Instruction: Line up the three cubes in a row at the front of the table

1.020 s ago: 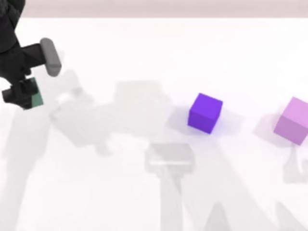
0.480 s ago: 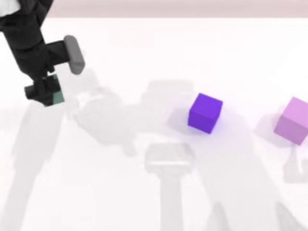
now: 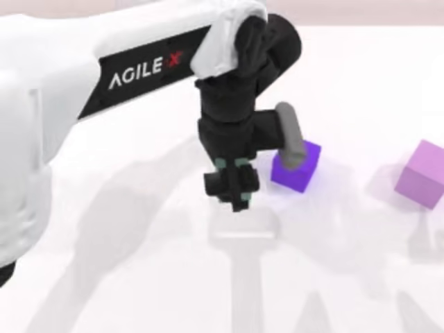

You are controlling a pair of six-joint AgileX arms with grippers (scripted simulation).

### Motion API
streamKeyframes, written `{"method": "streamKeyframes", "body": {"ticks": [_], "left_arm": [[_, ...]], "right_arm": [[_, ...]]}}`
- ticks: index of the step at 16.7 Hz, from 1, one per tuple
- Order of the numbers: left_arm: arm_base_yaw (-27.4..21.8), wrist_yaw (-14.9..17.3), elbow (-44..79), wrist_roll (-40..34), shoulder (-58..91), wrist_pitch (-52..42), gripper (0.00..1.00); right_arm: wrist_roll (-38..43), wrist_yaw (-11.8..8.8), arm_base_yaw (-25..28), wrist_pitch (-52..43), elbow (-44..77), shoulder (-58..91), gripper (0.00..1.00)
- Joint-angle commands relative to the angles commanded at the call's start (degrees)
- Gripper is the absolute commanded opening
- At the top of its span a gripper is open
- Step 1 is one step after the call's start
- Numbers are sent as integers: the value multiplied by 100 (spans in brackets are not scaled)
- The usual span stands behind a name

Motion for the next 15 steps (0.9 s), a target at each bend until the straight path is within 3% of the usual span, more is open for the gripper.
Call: {"method": "streamKeyframes", "body": {"ticks": [3,6,15], "left_arm": [[-1063,-12,163,-657,15,-90,0],[-1587,-32,244,-1056,-16,-116,0],[-1635,-30,-57,-1104,86,306,0]], "right_arm": [[0,0,0,0,0,0,100],[0,0,0,0,0,0,100],[0,0,0,0,0,0,100]]}}
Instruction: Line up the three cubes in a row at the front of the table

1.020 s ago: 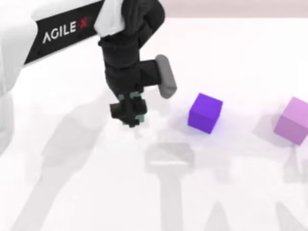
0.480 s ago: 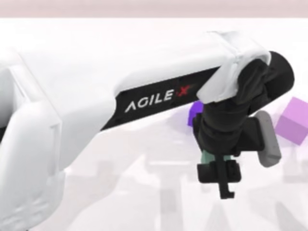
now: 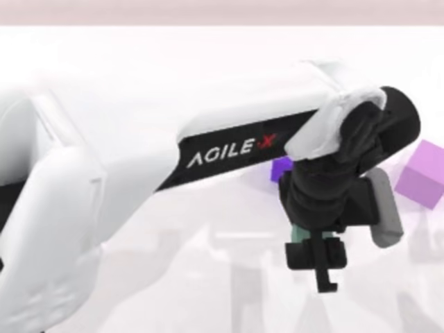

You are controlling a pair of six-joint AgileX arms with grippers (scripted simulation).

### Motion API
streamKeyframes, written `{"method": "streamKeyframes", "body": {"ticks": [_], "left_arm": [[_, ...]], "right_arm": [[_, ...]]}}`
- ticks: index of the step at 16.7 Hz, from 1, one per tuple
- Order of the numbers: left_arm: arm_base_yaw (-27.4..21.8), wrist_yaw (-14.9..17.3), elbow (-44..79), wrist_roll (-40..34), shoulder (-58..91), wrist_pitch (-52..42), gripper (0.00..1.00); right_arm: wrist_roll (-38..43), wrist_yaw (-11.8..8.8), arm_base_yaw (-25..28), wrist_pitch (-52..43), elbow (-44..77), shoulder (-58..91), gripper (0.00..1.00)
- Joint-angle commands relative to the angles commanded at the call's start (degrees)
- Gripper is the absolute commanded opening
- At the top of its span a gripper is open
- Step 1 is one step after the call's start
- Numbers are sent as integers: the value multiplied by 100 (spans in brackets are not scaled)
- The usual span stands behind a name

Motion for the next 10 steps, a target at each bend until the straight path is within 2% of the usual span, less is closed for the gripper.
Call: {"method": "streamKeyframes", "body": {"ticks": [4,9,10], "left_arm": [[-23,3,-529,-18,234,785,0],[-34,-2,-637,-17,292,923,0],[-34,-2,-637,-17,292,923,8]], "right_arm": [[0,0,0,0,0,0,100],[0,0,0,0,0,0,100],[0,0,0,0,0,0,100]]}}
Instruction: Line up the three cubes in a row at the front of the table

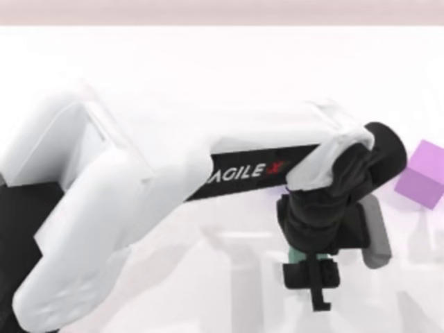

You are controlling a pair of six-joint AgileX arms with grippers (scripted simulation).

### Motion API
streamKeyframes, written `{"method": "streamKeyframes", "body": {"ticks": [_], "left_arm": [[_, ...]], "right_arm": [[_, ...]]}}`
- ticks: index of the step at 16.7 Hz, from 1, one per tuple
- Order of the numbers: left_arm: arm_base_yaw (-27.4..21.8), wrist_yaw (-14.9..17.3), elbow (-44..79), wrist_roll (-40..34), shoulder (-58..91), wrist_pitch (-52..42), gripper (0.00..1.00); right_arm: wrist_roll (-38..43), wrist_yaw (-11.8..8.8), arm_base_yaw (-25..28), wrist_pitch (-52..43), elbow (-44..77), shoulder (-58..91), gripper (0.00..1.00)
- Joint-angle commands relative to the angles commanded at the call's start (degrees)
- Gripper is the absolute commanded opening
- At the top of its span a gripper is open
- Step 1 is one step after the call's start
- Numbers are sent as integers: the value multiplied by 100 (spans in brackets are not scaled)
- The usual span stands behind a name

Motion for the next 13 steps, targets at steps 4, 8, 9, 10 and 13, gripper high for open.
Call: {"method": "streamKeyframes", "body": {"ticks": [4,8,9,10,13], "left_arm": [[0,0,0,0,0,0,38],[0,0,0,0,0,0,68],[0,0,0,0,0,0,75],[0,0,0,0,0,0,83],[0,0,0,0,0,0,100]], "right_arm": [[0,0,0,0,0,0,100],[0,0,0,0,0,0,100],[0,0,0,0,0,0,100],[0,0,0,0,0,0,100],[0,0,0,0,0,0,100]]}}
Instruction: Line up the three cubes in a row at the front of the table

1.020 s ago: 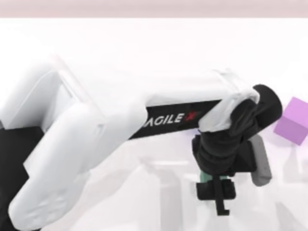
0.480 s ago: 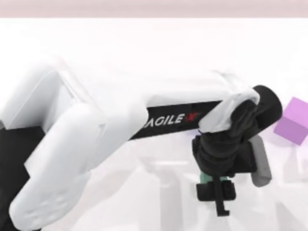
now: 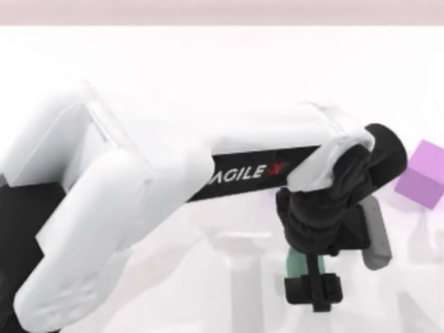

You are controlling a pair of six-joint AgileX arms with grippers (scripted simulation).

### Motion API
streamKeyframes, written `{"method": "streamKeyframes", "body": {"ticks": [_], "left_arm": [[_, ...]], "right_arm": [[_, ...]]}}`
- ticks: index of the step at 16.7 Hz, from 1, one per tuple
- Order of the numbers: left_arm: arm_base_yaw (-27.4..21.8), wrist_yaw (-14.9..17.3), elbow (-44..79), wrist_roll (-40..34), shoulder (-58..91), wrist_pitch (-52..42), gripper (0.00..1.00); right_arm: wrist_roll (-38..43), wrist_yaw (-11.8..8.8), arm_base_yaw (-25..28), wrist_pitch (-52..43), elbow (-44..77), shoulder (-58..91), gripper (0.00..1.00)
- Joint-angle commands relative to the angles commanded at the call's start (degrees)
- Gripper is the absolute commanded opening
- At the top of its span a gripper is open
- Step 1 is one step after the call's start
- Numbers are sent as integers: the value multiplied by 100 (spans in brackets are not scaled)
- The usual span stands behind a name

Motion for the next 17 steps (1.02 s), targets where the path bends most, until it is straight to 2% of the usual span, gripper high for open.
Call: {"method": "streamKeyframes", "body": {"ticks": [10,17], "left_arm": [[9,-1,99,11,-15,-100,100],[116,-2,1079,-10,-291,-1381,100]], "right_arm": [[0,0,0,0,0,0,100],[0,0,0,0,0,0,100]]}}
